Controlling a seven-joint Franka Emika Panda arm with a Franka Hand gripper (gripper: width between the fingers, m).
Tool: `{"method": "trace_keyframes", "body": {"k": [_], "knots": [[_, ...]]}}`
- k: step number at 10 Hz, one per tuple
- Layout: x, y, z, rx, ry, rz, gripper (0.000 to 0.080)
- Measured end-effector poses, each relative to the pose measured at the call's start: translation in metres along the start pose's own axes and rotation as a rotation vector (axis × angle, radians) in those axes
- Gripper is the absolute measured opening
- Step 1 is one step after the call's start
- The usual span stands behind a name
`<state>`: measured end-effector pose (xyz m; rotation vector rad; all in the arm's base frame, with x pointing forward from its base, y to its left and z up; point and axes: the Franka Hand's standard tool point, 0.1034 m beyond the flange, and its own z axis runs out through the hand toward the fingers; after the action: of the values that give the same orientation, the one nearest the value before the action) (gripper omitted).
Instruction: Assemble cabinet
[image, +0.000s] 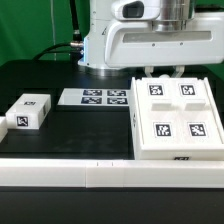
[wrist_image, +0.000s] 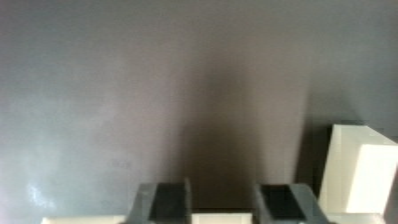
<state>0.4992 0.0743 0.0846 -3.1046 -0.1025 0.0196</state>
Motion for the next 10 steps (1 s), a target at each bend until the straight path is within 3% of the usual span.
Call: {"method": "trace_keyframes", "body": {"k": [2,4,7,10], "knots": [[-0.002,0.0,0.003,0.0,-0.006,0.0,0.0165],[-0.006,0.003,0.019,-0.004,-0.013,0.001,0.0162],[-0.002,0.004,0.002,-0.001,-0.023,-0.002,0.0156],[0.014,0.012,-0.018,0.004,-0.07,-0.005,0.0141]]}}
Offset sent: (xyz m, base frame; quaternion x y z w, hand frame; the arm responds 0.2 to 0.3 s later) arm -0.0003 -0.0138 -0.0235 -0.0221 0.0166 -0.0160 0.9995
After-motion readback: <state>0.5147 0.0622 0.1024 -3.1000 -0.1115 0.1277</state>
